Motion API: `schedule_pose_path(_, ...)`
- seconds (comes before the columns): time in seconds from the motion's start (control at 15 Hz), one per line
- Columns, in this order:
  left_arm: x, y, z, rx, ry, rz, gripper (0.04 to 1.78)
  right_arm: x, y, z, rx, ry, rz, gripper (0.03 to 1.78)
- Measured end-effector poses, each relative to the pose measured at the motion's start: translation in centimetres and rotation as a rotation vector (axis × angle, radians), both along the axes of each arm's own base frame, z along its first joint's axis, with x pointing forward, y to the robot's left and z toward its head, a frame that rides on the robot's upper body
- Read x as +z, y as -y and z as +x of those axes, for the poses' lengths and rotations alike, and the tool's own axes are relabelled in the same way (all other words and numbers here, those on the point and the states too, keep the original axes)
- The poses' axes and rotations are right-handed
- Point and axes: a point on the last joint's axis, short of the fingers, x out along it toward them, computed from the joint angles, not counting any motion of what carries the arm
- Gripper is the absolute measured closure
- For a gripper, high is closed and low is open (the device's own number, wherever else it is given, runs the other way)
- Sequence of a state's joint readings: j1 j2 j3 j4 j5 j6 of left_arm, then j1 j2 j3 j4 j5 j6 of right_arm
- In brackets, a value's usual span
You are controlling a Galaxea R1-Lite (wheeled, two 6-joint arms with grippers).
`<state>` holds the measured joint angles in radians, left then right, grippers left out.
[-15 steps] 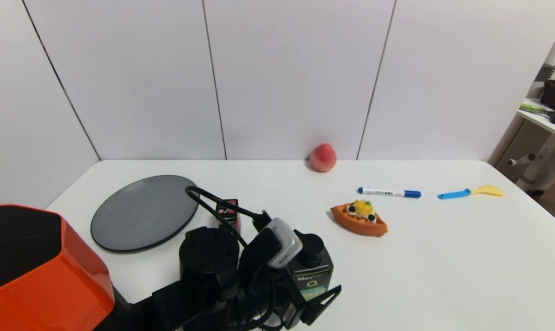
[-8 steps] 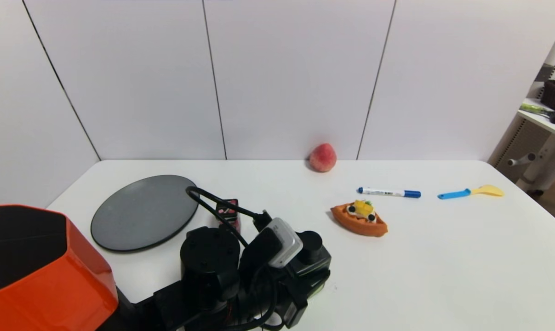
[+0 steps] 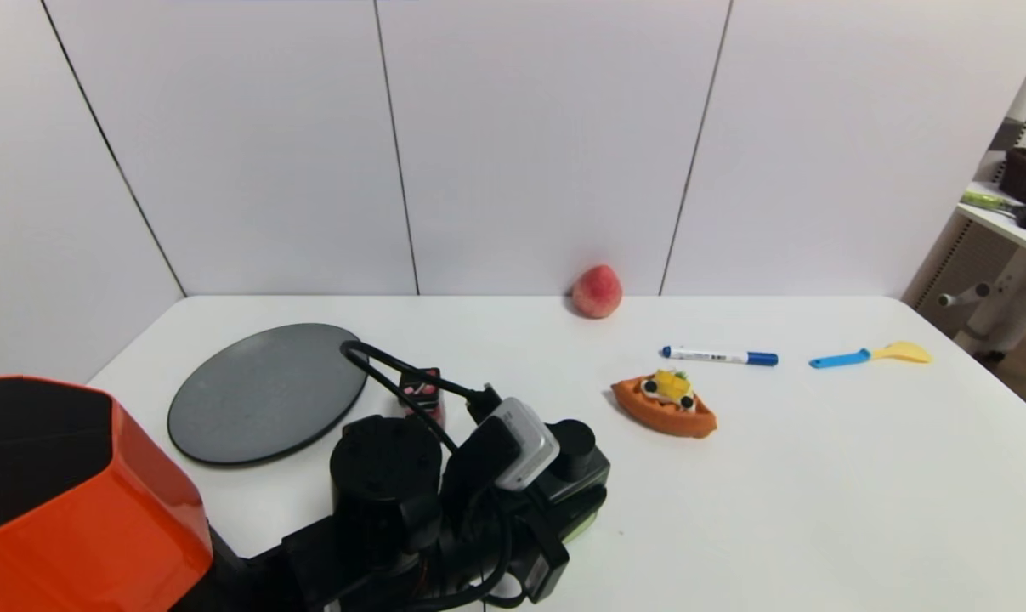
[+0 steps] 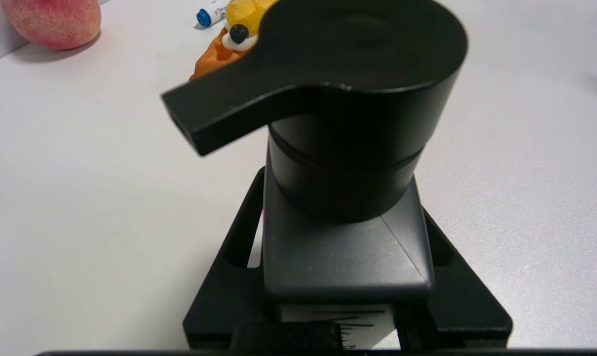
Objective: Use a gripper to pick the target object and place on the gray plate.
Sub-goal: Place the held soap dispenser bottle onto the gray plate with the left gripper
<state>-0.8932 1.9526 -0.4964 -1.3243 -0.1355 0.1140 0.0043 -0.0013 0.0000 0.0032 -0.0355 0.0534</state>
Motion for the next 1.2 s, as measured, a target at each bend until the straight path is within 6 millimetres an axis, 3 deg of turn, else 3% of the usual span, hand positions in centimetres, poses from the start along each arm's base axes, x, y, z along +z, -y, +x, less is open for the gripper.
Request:
schedule_pose_path(0.33,2.9,-1.6,0.0,0.038,0.048,-0.067,1.19,0.0,0.0,0.0,0.0,0.0,0.0,0.1)
schedule_pose_path(1.2,11.8,-12.6,3.7,0.436,0.166,-0.131,1.19,0.0,0.0,0.0,0.0,0.0,0.0,0.1)
